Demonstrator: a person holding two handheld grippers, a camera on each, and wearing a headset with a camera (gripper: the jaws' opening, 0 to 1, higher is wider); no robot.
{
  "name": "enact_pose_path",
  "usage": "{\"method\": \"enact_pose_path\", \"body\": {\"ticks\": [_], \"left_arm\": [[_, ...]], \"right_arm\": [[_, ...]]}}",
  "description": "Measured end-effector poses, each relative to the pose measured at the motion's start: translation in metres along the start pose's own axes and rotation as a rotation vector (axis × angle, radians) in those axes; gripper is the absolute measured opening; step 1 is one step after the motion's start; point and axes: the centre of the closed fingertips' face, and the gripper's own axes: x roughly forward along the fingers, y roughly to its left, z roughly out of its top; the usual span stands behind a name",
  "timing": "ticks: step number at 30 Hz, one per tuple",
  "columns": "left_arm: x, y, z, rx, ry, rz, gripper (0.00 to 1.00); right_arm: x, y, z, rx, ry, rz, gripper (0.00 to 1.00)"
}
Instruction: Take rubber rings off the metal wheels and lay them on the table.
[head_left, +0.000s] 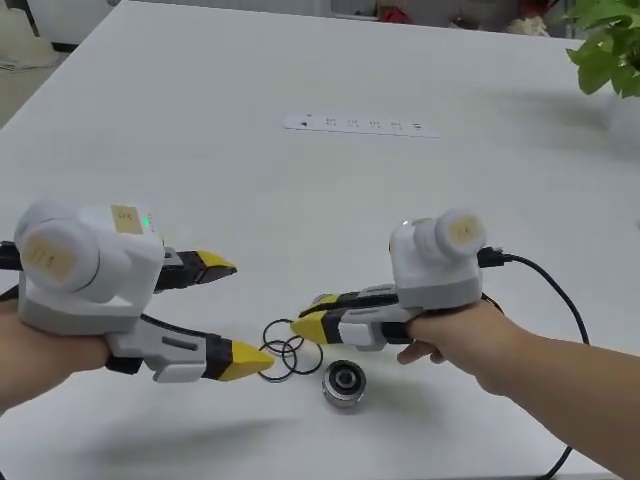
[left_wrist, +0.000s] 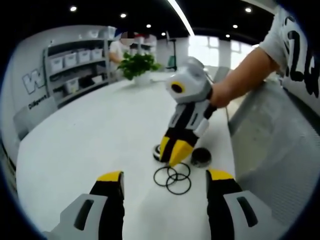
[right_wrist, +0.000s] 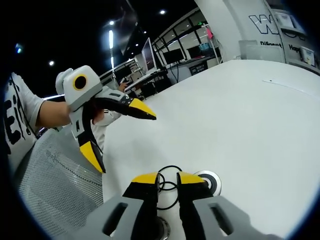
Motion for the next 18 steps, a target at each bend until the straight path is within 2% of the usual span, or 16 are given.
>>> {"method": "enact_pose_path", "body": {"ticks": [8,18], "left_arm": [[-0.001,0.0,0.002,0.0,-0.004,0.001,0.67],[0.004,0.003,0.01,0.005,-0.009,-0.008,0.67]], "right_arm": [[-0.002,0.001,0.006,-0.013,-0.01,0.0,0.17],[-0.014,-0.003,0.021,-0.015,-0.054,-0.019,0.24]]}}
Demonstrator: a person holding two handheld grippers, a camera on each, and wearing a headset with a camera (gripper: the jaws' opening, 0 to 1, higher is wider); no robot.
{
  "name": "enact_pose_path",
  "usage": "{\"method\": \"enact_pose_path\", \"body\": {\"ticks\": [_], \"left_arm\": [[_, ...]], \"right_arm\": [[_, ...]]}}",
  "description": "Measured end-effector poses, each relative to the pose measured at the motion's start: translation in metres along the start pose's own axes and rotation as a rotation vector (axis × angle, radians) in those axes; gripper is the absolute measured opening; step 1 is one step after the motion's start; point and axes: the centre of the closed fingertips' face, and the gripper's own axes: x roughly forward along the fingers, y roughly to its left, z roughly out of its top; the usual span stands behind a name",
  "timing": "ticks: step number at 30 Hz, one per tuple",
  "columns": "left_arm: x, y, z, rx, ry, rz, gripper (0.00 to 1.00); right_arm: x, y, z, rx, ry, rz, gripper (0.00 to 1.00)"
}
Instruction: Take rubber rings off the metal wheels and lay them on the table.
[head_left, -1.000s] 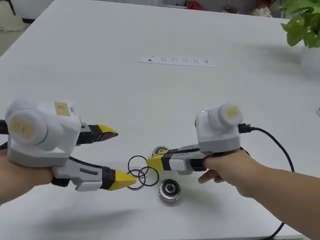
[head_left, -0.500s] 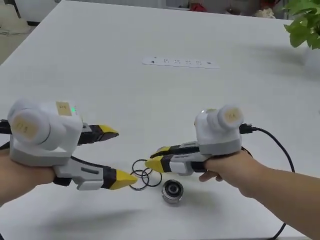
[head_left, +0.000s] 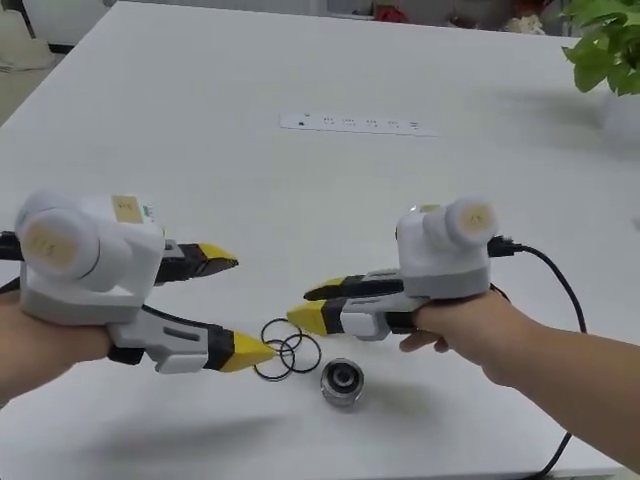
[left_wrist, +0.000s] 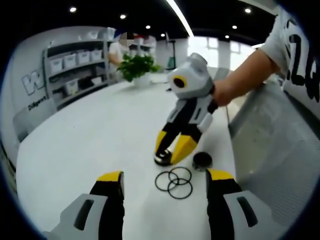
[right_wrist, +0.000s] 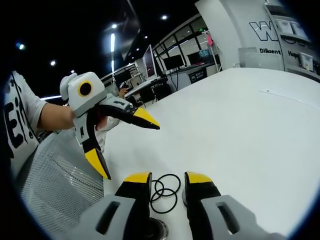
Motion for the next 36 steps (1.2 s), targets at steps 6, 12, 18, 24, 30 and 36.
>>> {"method": "enact_pose_path", "body": {"ticks": [6,12,18,24,30,36], "left_arm": [[0.003,0.001,0.005,0.005,-0.006,-0.005,0.67],[0.007,0.002,0.011,0.016,-0.01,-0.01,0.68],[0.012,0.001,0.016,0.025,-0.011,-0.02,0.67],[0.018,0.001,0.021,0.025,-0.021,-0.023,0.67],[0.022,0.001,0.024,0.038,-0.021,-0.033,0.66],[0.027,0.006,0.023,0.041,-0.008,-0.039,0.66]], "right_arm": [[-0.009,-0.005,0.009,0.0,-0.027,-0.016,0.26],[-0.019,-0.012,0.012,0.006,-0.048,-0.039,0.28],[-0.029,-0.017,0.017,0.01,-0.07,-0.055,0.29],[-0.036,-0.025,0.019,0.015,-0.083,-0.077,0.3],[-0.042,-0.026,0.019,0.011,-0.086,-0.088,0.3],[-0.047,-0.03,0.01,0.002,-0.062,-0.098,0.3]]}}
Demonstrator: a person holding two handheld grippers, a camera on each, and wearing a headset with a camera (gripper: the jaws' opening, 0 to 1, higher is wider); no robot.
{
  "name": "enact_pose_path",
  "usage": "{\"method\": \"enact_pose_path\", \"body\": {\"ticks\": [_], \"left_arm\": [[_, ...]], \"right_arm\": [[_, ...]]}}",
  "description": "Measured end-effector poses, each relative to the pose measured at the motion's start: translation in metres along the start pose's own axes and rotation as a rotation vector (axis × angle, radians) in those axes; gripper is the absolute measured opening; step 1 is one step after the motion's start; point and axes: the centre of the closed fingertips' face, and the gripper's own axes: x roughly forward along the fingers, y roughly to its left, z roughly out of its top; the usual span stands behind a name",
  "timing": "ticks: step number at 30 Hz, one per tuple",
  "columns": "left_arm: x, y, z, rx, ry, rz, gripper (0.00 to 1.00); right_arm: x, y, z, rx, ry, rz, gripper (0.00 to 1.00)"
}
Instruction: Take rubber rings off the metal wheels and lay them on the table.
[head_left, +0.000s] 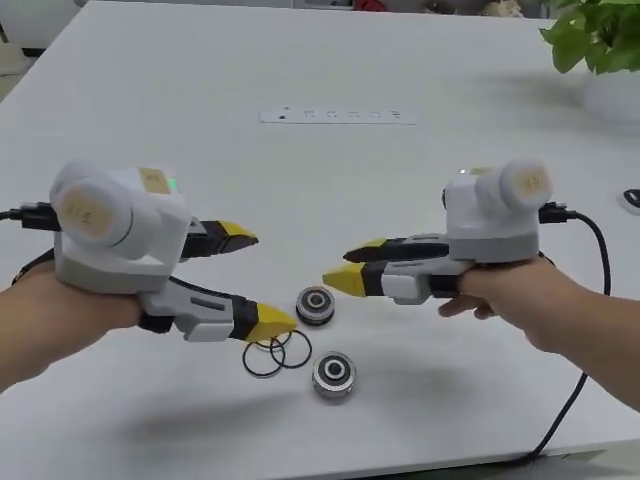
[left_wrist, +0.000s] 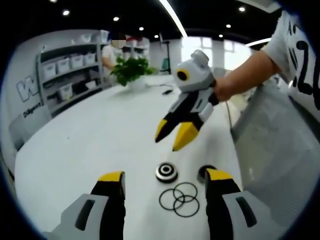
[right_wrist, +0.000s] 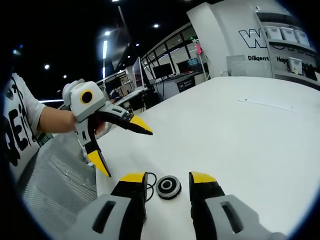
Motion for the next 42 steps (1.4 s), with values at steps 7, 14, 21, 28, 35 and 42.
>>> {"method": "enact_pose_path", "body": {"ticks": [7,14,21,28,35,42], "left_arm": [[0.01,0.001,-0.002,0.002,0.015,-0.015,0.65],[0.018,0.002,-0.002,0.002,0.022,-0.026,0.64],[0.026,0.004,-0.005,-0.011,0.03,-0.033,0.61],[0.032,0.003,-0.01,-0.016,0.044,-0.043,0.57],[0.038,0.001,-0.015,-0.015,0.061,-0.057,0.52],[0.046,0.0,-0.019,-0.016,0.078,-0.07,0.48]], "right_arm": [[-0.001,-0.003,-0.011,-0.015,0.026,-0.002,0.3],[0.004,-0.004,-0.027,-0.057,0.074,0.007,0.29],[0.008,-0.005,-0.039,-0.088,0.112,0.014,0.28],[0.012,-0.005,-0.045,-0.114,0.125,0.02,0.25],[0.018,-0.006,-0.05,-0.136,0.14,0.025,0.22],[0.023,-0.005,-0.052,-0.147,0.141,0.02,0.18]]}}
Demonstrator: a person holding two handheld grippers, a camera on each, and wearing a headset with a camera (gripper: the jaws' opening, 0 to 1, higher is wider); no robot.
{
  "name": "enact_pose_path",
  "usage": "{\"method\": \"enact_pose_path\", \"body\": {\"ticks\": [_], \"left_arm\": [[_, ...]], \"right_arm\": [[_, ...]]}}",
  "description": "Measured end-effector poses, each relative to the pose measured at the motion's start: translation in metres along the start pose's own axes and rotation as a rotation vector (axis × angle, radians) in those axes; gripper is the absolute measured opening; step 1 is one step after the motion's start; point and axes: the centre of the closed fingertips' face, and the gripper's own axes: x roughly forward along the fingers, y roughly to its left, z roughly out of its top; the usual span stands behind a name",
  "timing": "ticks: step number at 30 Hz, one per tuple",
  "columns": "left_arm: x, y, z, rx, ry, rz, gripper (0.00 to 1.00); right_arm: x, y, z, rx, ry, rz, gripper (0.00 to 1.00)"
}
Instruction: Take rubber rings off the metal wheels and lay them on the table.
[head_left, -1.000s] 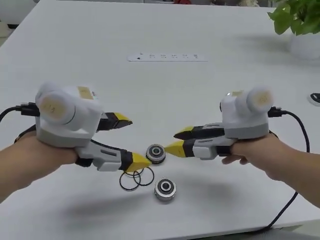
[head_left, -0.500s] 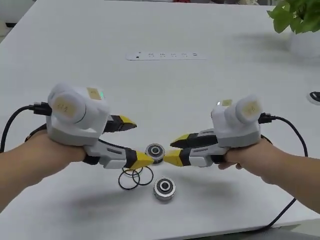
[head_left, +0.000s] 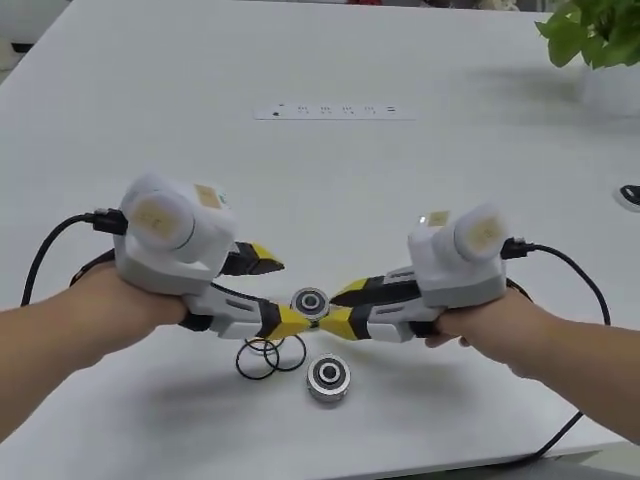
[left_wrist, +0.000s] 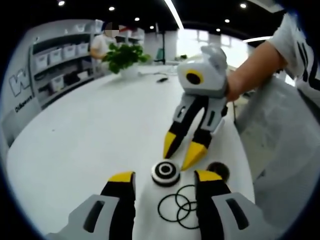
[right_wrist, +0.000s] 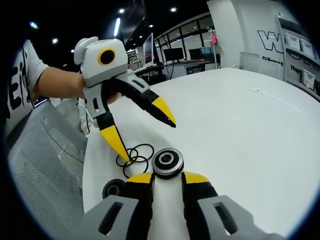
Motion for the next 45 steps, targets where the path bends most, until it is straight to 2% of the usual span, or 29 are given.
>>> {"method": "enact_pose_path", "body": {"ticks": [14,23,31,34,45], "left_arm": [[0.01,-0.003,-0.005,-0.02,0.01,-0.026,0.35],[0.015,-0.006,-0.004,-0.005,0.017,-0.041,0.26],[0.02,-0.001,-0.006,0.008,0.033,-0.024,0.19],[0.022,-0.005,-0.005,0.052,0.046,-0.018,0.17],[0.023,-0.002,-0.004,0.037,0.057,0.027,0.16]], "right_arm": [[0.002,-0.002,-0.003,0.007,-0.004,-0.011,0.14],[0.001,-0.002,-0.003,0.009,-0.012,-0.012,0.13],[0.001,-0.003,-0.003,0.01,-0.017,-0.014,0.13],[0.001,-0.003,-0.003,0.004,-0.017,-0.016,0.13],[0.0,-0.003,-0.005,0.0,-0.014,-0.024,0.07]]}}
